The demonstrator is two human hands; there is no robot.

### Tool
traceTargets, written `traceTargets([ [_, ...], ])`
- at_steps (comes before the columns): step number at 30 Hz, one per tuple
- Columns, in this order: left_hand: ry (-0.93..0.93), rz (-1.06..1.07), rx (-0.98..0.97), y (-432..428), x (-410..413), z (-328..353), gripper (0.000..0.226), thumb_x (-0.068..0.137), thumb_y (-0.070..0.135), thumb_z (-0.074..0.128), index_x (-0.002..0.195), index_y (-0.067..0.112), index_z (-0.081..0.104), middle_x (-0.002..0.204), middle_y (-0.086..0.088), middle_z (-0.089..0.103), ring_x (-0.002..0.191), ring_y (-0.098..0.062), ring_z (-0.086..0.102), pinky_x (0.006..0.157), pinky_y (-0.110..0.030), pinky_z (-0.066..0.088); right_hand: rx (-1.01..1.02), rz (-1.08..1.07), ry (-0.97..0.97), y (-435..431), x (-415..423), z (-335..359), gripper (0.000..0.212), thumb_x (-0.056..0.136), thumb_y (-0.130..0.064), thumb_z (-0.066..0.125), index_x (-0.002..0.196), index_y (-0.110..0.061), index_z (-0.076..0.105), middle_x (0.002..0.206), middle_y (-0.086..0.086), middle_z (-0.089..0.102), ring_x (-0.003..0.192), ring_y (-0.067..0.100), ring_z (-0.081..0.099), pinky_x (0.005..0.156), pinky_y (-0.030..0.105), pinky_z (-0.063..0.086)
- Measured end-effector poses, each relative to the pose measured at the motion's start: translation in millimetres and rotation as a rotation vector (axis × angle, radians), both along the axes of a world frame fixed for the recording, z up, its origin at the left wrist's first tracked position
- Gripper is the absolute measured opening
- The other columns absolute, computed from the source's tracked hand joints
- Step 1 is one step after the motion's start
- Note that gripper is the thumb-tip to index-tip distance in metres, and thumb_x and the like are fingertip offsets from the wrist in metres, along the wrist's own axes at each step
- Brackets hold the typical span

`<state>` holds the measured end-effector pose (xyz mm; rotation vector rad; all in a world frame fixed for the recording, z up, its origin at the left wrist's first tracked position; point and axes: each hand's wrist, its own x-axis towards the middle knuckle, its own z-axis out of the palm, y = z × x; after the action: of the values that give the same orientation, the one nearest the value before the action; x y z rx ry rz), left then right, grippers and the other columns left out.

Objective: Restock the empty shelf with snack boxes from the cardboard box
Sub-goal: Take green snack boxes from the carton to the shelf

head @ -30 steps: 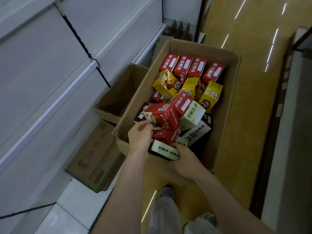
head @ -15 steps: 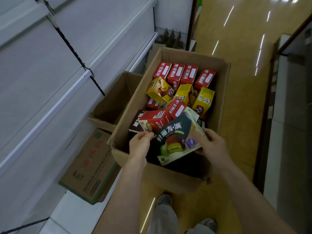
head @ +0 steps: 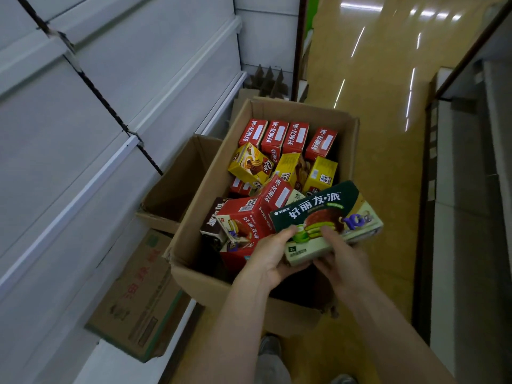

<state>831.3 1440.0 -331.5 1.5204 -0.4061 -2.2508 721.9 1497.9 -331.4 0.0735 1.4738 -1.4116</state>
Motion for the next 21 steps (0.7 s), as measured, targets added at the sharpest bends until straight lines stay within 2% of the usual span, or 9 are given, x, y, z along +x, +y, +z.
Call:
traceTargets([
  [3, -0.098, -0.081, -0.023, -3, -12, -2, 0.012, 0.094, 0.021, 0.062, 0.103, 0.013, 0.06, 0.098, -0.009, 0.069, 0.093, -0.024, 0.066, 0.088, -0.042, 0.054, 0.053, -0.073, 0.159, -9, -13, 6, 0.045, 0.086, -0.014, 0.069, 0.128, -0.015, 0.051, 0.119, 0.005, 0.064, 0.104, 0.023, 0.063, 0.085, 0.04, 0.053],
  [6, -0.193, -0.063, -0.025, -10, -7, -15, 0.009, 0.095, 0.019, 0.059, 0.103, 0.014, 0.06, 0.099, -0.006, 0.062, 0.097, -0.021, 0.061, 0.089, -0.04, 0.052, 0.058, -0.045, 0.323, -13, -31, 22, 0.035, 0.088, -0.011, 0.067, 0.119, -0.016, 0.052, 0.116, 0.002, 0.062, 0.103, 0.021, 0.062, 0.091, 0.04, 0.05],
  [9, -0.264, 0.06, 0.026, -18, 6, -29, 0.013, 0.095, 0.016, 0.058, 0.107, 0.012, 0.06, 0.101, -0.008, 0.061, 0.098, -0.023, 0.059, 0.094, -0.045, 0.051, 0.038, -0.01, 0.393, -12, -39, 31, 0.03, 0.089, -0.011, 0.065, 0.115, -0.017, 0.051, 0.107, -0.003, 0.06, 0.089, 0.013, 0.06, 0.078, 0.029, 0.049],
  [11, -0.265, 0.107, 0.051, -23, 9, -32, 0.019, 0.094, 0.017, 0.059, 0.111, 0.009, 0.06, 0.103, -0.01, 0.063, 0.096, -0.024, 0.061, 0.09, -0.045, 0.053, 0.033, 0.003, 0.406, -10, -38, 31, 0.029, 0.089, -0.01, 0.064, 0.115, -0.015, 0.052, 0.099, -0.005, 0.059, 0.079, 0.004, 0.057, 0.065, 0.019, 0.044],
  [13, -0.268, 0.108, 0.053, -28, 6, -31, 0.024, 0.095, 0.018, 0.059, 0.115, 0.006, 0.058, 0.112, -0.012, 0.064, 0.101, -0.026, 0.063, 0.085, -0.042, 0.054, 0.024, 0.009, 0.409, -7, -37, 28, 0.028, 0.089, -0.008, 0.064, 0.114, -0.014, 0.052, 0.097, -0.005, 0.058, 0.075, -0.001, 0.054, 0.059, 0.015, 0.04],
  [15, -0.276, 0.059, 0.037, -31, -1, -31, 0.027, 0.095, 0.017, 0.057, 0.12, 0.006, 0.056, 0.126, -0.014, 0.06, 0.113, -0.027, 0.06, 0.087, -0.042, 0.052, 0.014, 0.017, 0.419, -3, -36, 26, 0.03, 0.089, -0.008, 0.064, 0.116, -0.014, 0.052, 0.095, -0.007, 0.058, 0.075, -0.003, 0.053, 0.057, 0.014, 0.039],
  [17, -0.285, -0.012, 0.025, -34, -7, -34, 0.021, 0.096, 0.017, 0.057, 0.116, 0.009, 0.056, 0.134, -0.014, 0.056, 0.122, -0.029, 0.054, 0.094, -0.044, 0.048, 0.006, 0.02, 0.426, -1, -36, 24, 0.031, 0.09, -0.009, 0.064, 0.117, -0.013, 0.052, 0.097, -0.005, 0.059, 0.075, -0.004, 0.052, 0.058, 0.014, 0.038],
  [19, -0.292, -0.069, 0.033, -37, -9, -35, 0.011, 0.095, 0.019, 0.058, 0.1, 0.011, 0.055, 0.132, -0.013, 0.056, 0.124, -0.029, 0.052, 0.099, -0.046, 0.046, 0.001, 0.022, 0.425, 0, -37, 24, 0.032, 0.09, -0.009, 0.064, 0.12, -0.013, 0.053, 0.105, -0.003, 0.06, 0.077, -0.003, 0.053, 0.059, 0.016, 0.039],
  [21, -0.315, -0.117, 0.033, -43, -4, -36, 0.014, 0.094, 0.023, 0.058, 0.103, 0.013, 0.057, 0.125, -0.014, 0.06, 0.117, -0.028, 0.055, 0.096, -0.046, 0.047, -0.007, 0.032, 0.427, 1, -39, 25, 0.034, 0.09, -0.01, 0.063, 0.122, -0.014, 0.053, 0.101, -0.007, 0.06, 0.077, -0.004, 0.054, 0.058, 0.016, 0.04],
])
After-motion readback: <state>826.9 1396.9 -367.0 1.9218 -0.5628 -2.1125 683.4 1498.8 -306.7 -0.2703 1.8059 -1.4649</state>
